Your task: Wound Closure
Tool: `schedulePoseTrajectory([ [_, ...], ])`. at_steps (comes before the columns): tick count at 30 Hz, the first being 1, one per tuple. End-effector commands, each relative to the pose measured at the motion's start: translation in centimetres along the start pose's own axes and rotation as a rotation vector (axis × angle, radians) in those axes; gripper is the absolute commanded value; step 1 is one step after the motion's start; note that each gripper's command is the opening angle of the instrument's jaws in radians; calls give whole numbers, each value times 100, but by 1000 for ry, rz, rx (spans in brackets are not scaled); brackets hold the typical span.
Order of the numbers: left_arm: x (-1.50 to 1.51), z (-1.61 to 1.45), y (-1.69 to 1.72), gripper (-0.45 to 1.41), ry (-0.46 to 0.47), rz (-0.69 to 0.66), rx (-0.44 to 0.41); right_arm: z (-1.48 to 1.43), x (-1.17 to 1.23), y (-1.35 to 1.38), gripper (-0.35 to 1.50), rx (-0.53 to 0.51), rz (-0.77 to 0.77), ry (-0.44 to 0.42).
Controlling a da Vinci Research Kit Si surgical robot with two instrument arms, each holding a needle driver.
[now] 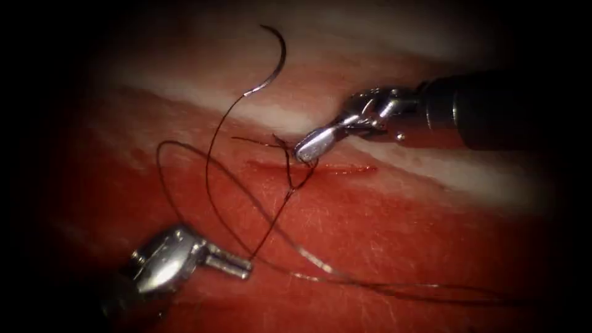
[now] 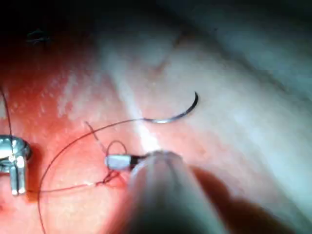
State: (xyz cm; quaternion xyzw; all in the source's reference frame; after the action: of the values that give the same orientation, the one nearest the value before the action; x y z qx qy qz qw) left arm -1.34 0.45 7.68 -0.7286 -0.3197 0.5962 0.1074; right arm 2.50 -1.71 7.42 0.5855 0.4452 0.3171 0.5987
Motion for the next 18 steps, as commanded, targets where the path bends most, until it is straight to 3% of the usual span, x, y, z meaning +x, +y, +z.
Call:
schedulePoseTrajectory([
  [1,-5,4,-3,-45,1,0,-3,12,3,2,-35,7,-4,4],
  [7,0,3,9,-45,1,0,-14,9,5,5,-35,-39,66,39],
  [15,-16,-1,34,-45,-12,-9,-27,-13,28,63,-35,-272,172,57],
  [18,-18,-1,40,-45,-14,-6,-33,-12,32,70,-35,-311,191,55],
])
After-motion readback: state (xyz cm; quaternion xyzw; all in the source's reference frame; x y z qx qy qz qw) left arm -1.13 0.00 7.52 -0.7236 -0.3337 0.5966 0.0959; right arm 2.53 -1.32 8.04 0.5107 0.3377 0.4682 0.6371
